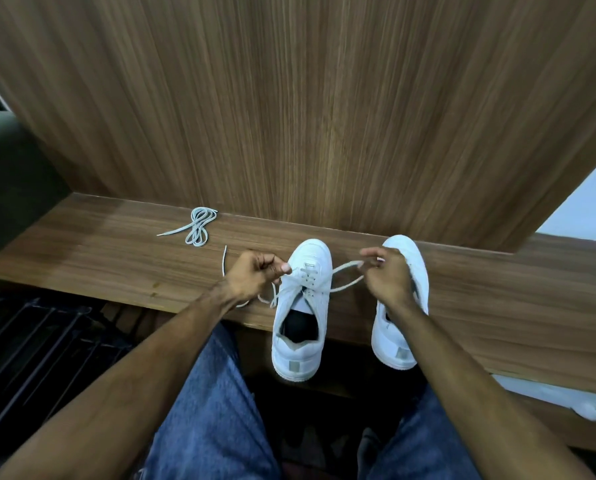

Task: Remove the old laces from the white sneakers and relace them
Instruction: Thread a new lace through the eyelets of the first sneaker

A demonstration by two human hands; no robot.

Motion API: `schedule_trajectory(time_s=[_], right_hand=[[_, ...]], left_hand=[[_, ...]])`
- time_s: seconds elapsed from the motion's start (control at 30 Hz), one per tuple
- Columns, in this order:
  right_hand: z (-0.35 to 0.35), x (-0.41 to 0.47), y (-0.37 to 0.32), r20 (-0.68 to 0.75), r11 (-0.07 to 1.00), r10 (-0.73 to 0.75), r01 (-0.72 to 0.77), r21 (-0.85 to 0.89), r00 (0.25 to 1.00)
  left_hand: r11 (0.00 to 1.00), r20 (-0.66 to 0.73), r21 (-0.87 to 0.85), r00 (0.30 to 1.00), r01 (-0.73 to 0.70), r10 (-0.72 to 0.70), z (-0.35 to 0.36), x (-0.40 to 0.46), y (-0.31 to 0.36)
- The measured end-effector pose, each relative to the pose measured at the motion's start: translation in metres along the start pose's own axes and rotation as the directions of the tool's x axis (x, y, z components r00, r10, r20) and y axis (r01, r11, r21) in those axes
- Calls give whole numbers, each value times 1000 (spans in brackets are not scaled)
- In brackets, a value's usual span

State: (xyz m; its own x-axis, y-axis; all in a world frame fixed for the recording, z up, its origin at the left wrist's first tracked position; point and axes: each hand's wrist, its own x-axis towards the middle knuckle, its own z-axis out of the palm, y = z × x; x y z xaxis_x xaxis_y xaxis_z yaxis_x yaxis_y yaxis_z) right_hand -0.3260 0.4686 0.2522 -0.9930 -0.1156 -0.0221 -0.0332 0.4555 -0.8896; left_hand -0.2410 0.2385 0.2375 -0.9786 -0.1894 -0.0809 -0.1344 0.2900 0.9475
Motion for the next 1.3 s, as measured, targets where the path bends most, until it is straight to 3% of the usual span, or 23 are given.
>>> schedule_trajectory(time_s=[0.07, 0.13, 0.2, 0.3, 0.47, 0.57, 0.63, 0.7, 0.8, 0.9, 0.97, 1.17, 1.3], right_hand=[[12, -7, -4, 167, 959, -167, 199, -201, 972], [25, -15, -9, 336, 937, -219, 294, -191, 916], [33, -21, -13, 400, 923, -241, 337, -187, 884], [33, -18, -9, 297, 931, -221, 292, -219, 929], [11, -3, -1, 23, 932, -92, 94, -349, 996], [-4, 2, 3, -78, 920, -89, 51, -389, 993], [-4, 2, 7, -35, 880, -115, 86, -468, 993], [2, -2, 9, 118, 826, -185, 220, -519, 976], [19, -12, 5, 343, 798, -323, 449, -403, 882], [36, -21, -3, 439, 782, -398, 548, -296, 805], [39, -24, -8, 435, 801, -383, 528, -283, 815], [38, -21, -2, 279, 892, -223, 311, -327, 934], [34, -19, 7, 320, 926, -190, 278, -257, 928]], left_hand=[[1000, 2, -25, 1000, -7, 7, 11, 3, 3], [998, 10, -49, 999, -36, 37, 23, 7, 9], [996, 0, -44, 997, -73, 73, 33, 10, 17], [997, 7, 5, 997, -75, 75, 35, 9, 17], [938, 115, 332, 991, -103, 69, 11, 3, -3], [931, -7, 362, 998, -58, 65, 1, 2, -13], [938, -52, 344, 996, -47, 69, 1, 2, -14], [955, -45, 293, 997, -50, 66, 7, 2, -11], [966, 9, 249, 998, -66, 66, 18, 5, -5], [963, 35, 251, 996, -93, 87, 28, 6, -2], [969, 17, 229, 996, -94, 93, 33, 4, 0], [987, -38, 162, 999, 8, -2, 33, -5, -15], [986, -42, 107, 992, 126, -122, 29, -7, -18]])
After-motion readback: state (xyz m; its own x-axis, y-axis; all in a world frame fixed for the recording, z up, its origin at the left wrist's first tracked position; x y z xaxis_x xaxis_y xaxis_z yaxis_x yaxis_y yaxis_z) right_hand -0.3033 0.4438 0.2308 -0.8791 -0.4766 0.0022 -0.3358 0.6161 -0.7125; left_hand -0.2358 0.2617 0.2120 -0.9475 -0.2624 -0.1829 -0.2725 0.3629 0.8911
